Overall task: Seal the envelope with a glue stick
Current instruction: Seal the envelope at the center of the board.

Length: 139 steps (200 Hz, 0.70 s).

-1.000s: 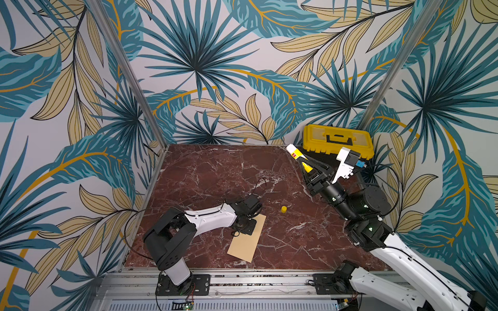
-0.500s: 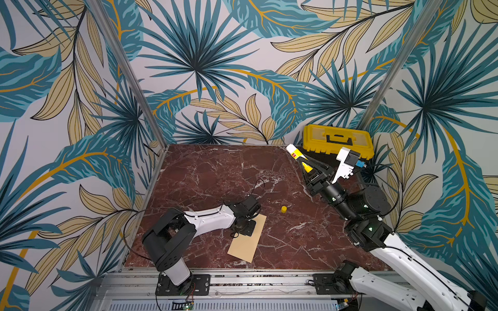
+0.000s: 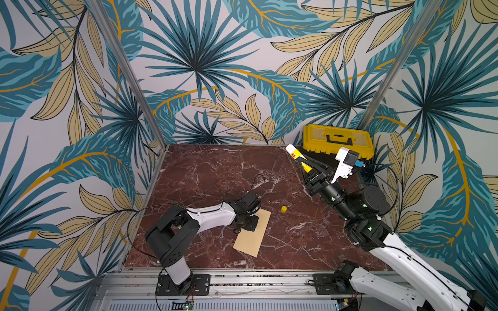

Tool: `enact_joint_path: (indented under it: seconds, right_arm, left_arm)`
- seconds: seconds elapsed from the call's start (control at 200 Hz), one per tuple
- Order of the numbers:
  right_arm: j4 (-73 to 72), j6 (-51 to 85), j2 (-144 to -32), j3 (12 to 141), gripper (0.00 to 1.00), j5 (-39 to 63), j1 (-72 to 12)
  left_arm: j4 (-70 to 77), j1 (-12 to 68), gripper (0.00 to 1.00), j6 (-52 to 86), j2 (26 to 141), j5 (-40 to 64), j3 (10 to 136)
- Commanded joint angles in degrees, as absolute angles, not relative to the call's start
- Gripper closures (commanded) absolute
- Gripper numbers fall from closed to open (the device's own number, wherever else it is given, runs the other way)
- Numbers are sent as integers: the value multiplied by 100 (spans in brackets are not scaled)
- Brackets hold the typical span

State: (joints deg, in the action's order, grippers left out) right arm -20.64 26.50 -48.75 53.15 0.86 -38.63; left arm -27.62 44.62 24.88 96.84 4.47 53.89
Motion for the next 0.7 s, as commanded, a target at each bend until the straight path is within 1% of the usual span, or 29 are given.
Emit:
enact_joint_path:
  seconds: [0.0,0.135,0.305,0.691]
  right_arm:
    - [-2065,2584,-4825,5344,100,96,-3885]
    - [-2107,2602,-4837,5300,100,90,-3884]
    - [-2127,2600,-4838,5275,100,91,-3885]
    - [-2087,2601,-4790,5255,100,83,-3884]
  left_arm:
    - [-3551,4438,91,2366,9518,264,5513]
    - [-3804,4492,91,2399,9275,296,5609]
    - [-3645,4579,91,2519,9289,437,5430]
    - [-2703,4618,92,2759,9958,537,4695]
